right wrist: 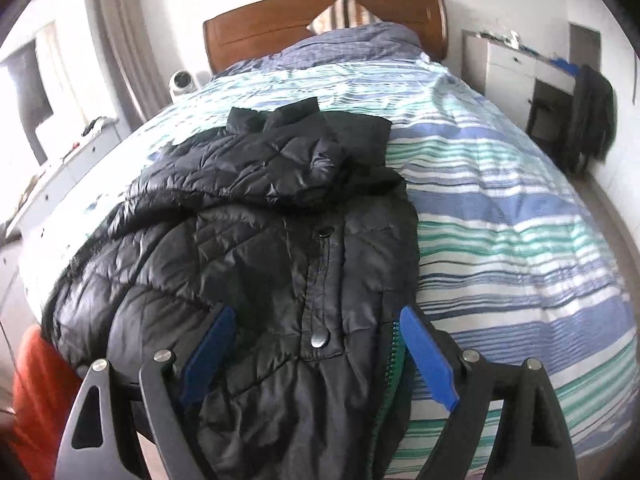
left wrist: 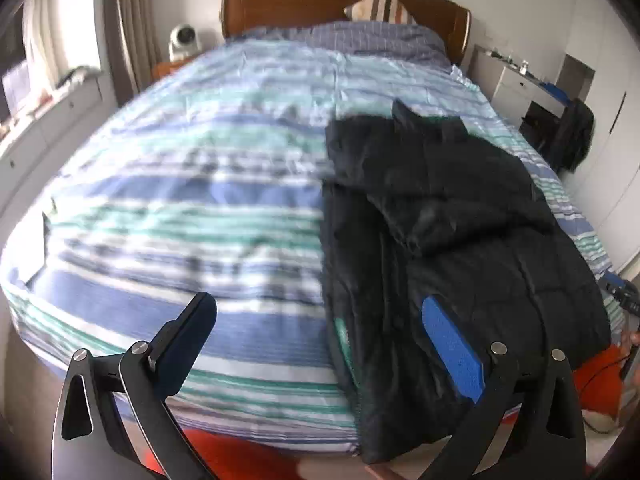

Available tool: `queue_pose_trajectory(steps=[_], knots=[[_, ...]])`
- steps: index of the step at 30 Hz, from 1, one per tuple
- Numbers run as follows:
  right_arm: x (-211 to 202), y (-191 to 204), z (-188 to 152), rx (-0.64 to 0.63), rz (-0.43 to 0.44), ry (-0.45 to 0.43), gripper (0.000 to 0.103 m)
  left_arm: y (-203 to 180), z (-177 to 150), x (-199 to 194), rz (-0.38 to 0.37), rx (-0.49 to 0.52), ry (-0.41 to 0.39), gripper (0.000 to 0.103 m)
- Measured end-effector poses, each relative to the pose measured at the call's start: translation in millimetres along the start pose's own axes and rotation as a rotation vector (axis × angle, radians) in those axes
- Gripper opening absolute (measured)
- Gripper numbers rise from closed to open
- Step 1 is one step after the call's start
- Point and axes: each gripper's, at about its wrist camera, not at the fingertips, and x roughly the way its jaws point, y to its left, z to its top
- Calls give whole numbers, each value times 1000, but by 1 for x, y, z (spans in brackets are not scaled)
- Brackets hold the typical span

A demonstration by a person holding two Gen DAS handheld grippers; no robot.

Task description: Fold large clothes

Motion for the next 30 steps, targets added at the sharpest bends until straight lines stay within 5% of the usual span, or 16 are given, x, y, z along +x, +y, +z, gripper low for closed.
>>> queue_pose_trajectory(steps=[3, 7, 11, 15, 22, 30], knots=[[0, -1, -4, 35, 25, 10, 87, -4, -20, 42, -61, -54, 81, 102], [-6, -2, -11, 21, -7, 21, 87, -5, -46, 74, -38, -89, 192, 99], [-13, -11, -16, 43, -20, 17, 87, 21, -58, 53, -172, -244, 138, 99], [-3, -18, -19, 90, -8, 33, 87, 42, -68, 47, -157, -324, 126, 99], [-1, -4, -14, 89, 29, 21, 87, -1, -77, 76, 6, -68, 200, 101], [-5, -8, -17, 93, 19, 33, 87, 1, -81, 85, 22, -84, 237, 102]])
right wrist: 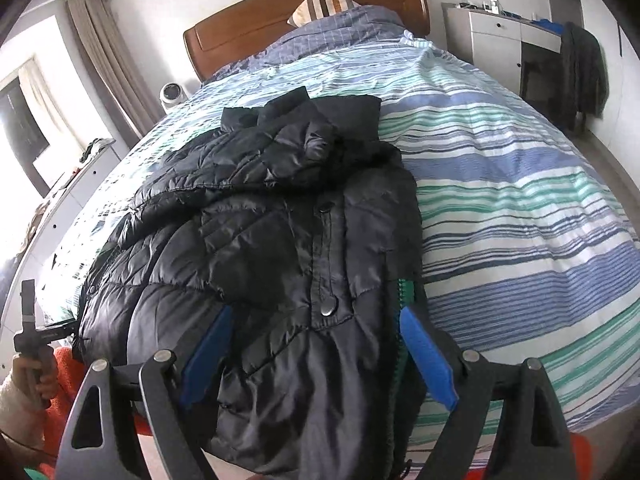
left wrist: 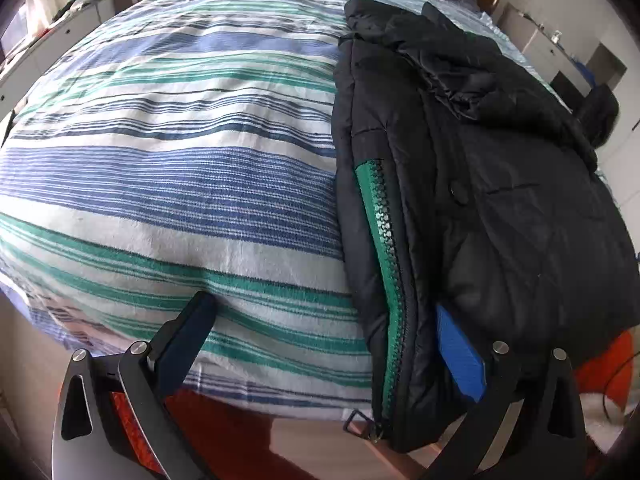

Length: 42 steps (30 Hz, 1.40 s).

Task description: Fold large clothes

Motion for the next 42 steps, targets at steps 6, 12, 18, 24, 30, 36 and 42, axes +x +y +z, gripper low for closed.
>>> queue_pose_trajectory(steps=[6, 12, 18, 24, 30, 36, 42], knots=[[-16, -14, -2, -11, -41, 12, 87, -1, -5, -34, -54, -29, -17, 100], [-25, -43, -11, 38, -67, 63, 87, -2, -11, -44, -268, -65, -30, 100], [-26, -54, -26, 86, 44, 162, 87, -22, -19, -17, -327, -40, 60, 98], [-9, -49, -39, 110, 153, 221, 87, -32, -22, -12, -356, -44, 98, 84], [16, -36, -46, 96, 201, 295, 87, -33, -21, -14, -340, -48, 117, 69], [23, -24, -39, 80, 178, 301, 47, -30, -20, -10, -316, -53, 158, 43], [16, -19, -32, 68, 196, 283, 26, -34, -17, -27, -307, -37, 141, 20]])
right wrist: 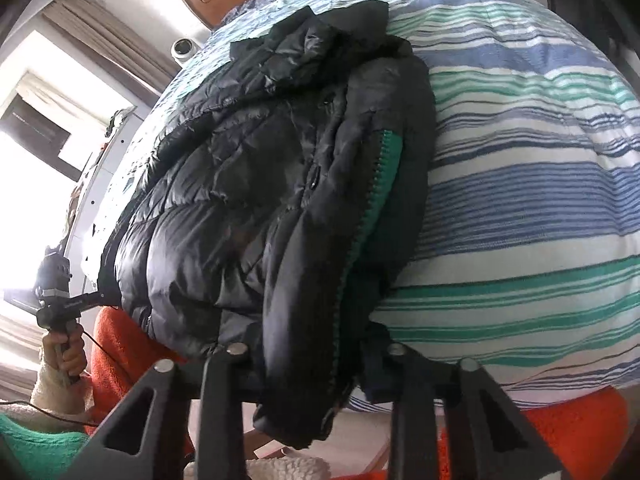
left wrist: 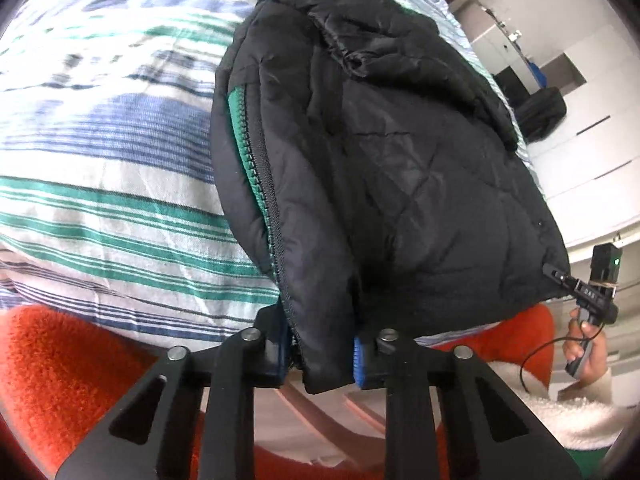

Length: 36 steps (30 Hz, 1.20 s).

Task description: Fold large clothes

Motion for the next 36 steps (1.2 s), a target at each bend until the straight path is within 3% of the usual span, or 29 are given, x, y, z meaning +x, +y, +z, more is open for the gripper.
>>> queue_pose_trajectory(steps=[10, 23, 30, 33, 36], knots=[[-32, 8, 8, 6, 49, -60, 20, 4, -1, -41, -46, -11, -80, 16], [-95, 21, 6, 58, 250, -142, 17, -11, -27, -102, -67, 28, -148, 16], [-150, 45, -11, 51, 364, -183, 16, -18, -57, -175, -92, 32, -191, 16], [-185, 51, -17, 79, 461, -231, 16, -27, -60, -218, -162, 22, -247, 16], [-213, 52, -1, 72, 513, -305, 16, -33, -45, -253, -231, 22, -319, 16]])
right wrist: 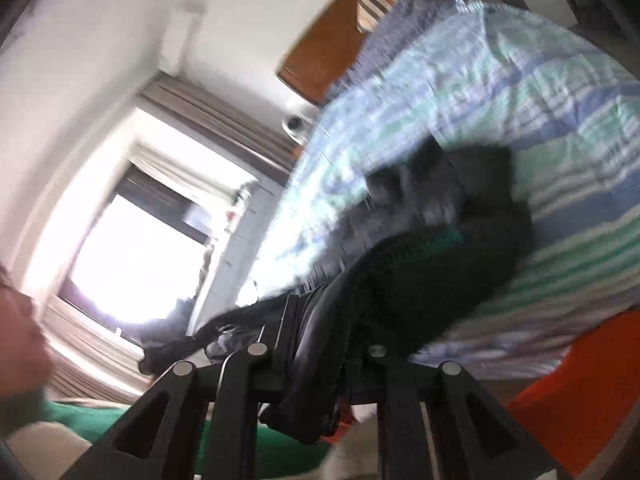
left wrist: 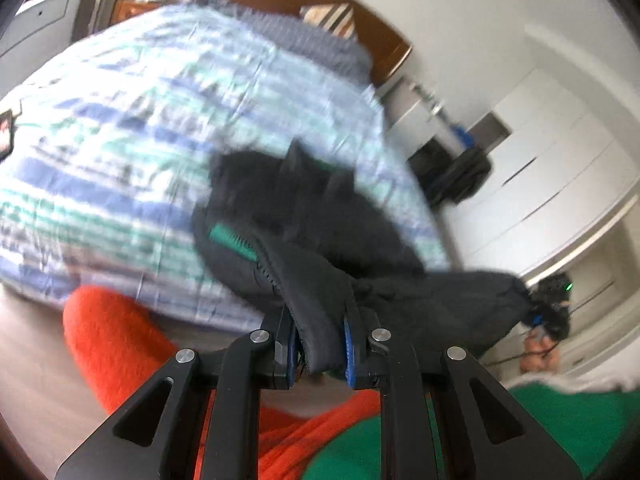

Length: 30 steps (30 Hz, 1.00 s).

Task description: Fold large clothes

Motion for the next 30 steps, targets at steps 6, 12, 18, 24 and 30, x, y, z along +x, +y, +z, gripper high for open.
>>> queue_pose_trajectory(steps=[6, 12, 18, 24, 30], knots=[[51, -34, 75, -19, -8, -8, 16, 9, 79, 65, -21, 30, -28, 16], [136, -144, 120, 143, -115, 25, 16, 48, 127, 192, 79, 42, 44, 21], [193, -244, 95, 433, -145, 68, 21, 92, 129, 288, 161, -17, 205, 26], [182, -225, 107, 407, -23, 67, 85, 98, 133, 262, 24, -88, 214, 66], [176, -189, 121, 139, -208, 98, 100, 90, 137, 229, 55, 73, 139, 102]])
